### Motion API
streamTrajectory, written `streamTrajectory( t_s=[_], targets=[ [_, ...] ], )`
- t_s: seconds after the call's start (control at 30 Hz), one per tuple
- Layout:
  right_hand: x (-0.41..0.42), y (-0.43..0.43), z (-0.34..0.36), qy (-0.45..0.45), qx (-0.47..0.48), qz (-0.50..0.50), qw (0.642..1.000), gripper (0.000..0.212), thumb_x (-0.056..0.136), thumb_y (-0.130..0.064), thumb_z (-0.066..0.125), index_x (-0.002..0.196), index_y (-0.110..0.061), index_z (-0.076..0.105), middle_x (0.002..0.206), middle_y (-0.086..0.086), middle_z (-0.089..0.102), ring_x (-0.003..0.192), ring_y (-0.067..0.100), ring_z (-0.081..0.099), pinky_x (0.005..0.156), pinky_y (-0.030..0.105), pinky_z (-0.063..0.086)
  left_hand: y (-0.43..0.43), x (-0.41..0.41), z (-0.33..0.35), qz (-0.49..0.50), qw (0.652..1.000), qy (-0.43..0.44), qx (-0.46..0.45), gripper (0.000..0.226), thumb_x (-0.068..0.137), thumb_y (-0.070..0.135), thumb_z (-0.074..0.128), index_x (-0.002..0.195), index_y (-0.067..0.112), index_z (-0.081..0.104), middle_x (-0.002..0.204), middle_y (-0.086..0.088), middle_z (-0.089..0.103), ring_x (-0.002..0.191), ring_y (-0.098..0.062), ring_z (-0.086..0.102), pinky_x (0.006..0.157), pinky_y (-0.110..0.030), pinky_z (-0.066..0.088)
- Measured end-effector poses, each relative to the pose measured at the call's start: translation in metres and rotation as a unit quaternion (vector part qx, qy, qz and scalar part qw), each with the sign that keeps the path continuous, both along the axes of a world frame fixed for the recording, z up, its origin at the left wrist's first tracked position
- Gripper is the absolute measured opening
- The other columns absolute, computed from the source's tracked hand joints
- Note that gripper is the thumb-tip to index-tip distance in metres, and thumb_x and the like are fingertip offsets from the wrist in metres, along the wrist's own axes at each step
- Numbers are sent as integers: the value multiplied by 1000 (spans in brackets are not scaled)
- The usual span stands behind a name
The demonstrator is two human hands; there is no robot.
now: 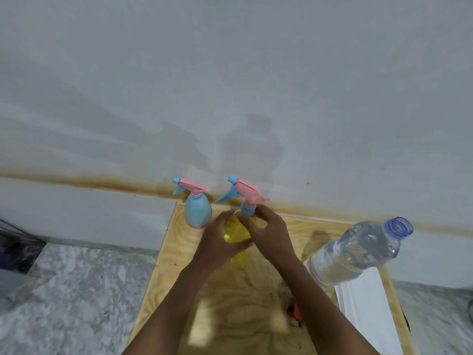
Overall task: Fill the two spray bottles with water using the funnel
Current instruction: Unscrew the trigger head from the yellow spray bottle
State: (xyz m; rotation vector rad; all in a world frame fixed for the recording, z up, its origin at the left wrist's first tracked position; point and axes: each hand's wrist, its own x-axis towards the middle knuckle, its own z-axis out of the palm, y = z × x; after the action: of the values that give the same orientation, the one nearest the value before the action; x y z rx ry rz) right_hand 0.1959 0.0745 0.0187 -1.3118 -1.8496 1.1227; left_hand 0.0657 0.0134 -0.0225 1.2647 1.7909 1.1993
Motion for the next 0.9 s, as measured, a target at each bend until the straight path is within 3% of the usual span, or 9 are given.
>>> streamTrajectory(
  t_s=[0.1,0.2,0.3,0.37,0.5,0.57,0.63,0.77,0.9],
  targets=[
    [10,-13,5,28,-7,-17,999,39,79,-50,73,110,-27,69,104,-15,73,101,-4,64,87,22,51,-11,6,9,-37,999,-19,-11,68,68,33,89,126,29,54,110,23,60,104,15,55,79,-2,43],
    [15,-22,10,46,12,-51,998,34,81,-48,74,97,-18,74,90,-10,75,88,-1,68,80,23,53,-20,13,10,-76,996,-31,-28,75,63,46,89,129,29,57,108,17,66,102,0,62,81,-13,48],
    [22,-31,14,60,37,-55,996,28,84,-40,73,77,-13,69,71,-4,71,68,8,65,65,26,49,-27,20,13,-103,993,-45,-39,78,59,53,87,129,30,59,107,12,70,99,-5,65,86,-29,55],
    [27,-34,15,58,34,-49,997,29,86,-39,72,75,-12,67,69,-5,69,66,7,62,64,24,47,-32,23,17,-119,991,-47,-35,77,60,53,87,129,32,60,107,12,72,100,-7,66,90,-33,56],
    [32,-41,19,77,25,-32,996,31,87,-38,70,80,-8,70,70,5,68,67,18,61,61,28,47,-40,25,26,-150,987,-51,-26,62,68,42,88,124,32,64,103,6,74,98,-15,68,91,-37,55],
    [35,-43,26,107,-1,3,994,31,90,-36,68,83,-7,70,75,14,69,73,31,64,65,39,51,-43,24,32,-170,983,-59,-25,50,73,29,86,119,28,66,101,6,75,95,-12,69,88,-32,56],
    [40,-42,36,129,-30,55,990,23,92,-31,67,84,-10,71,76,10,70,73,29,65,68,41,53,-47,24,37,-181,981,-67,-29,42,77,21,84,114,28,67,96,9,74,91,-7,69,82,-25,54],
    [50,-42,48,126,-64,126,982,12,96,-23,61,102,-20,71,111,6,66,96,1,62,77,12,48,-52,24,43,-181,978,-101,-33,40,77,12,83,112,24,67,93,11,74,89,-5,69,79,-23,53],
    [51,-48,46,185,-81,78,976,23,92,-17,67,115,-21,66,99,0,72,95,7,65,81,14,49,-55,29,44,-174,973,-150,-29,46,74,19,86,116,21,68,100,2,75,96,-15,70,85,-30,56]
  ],
)
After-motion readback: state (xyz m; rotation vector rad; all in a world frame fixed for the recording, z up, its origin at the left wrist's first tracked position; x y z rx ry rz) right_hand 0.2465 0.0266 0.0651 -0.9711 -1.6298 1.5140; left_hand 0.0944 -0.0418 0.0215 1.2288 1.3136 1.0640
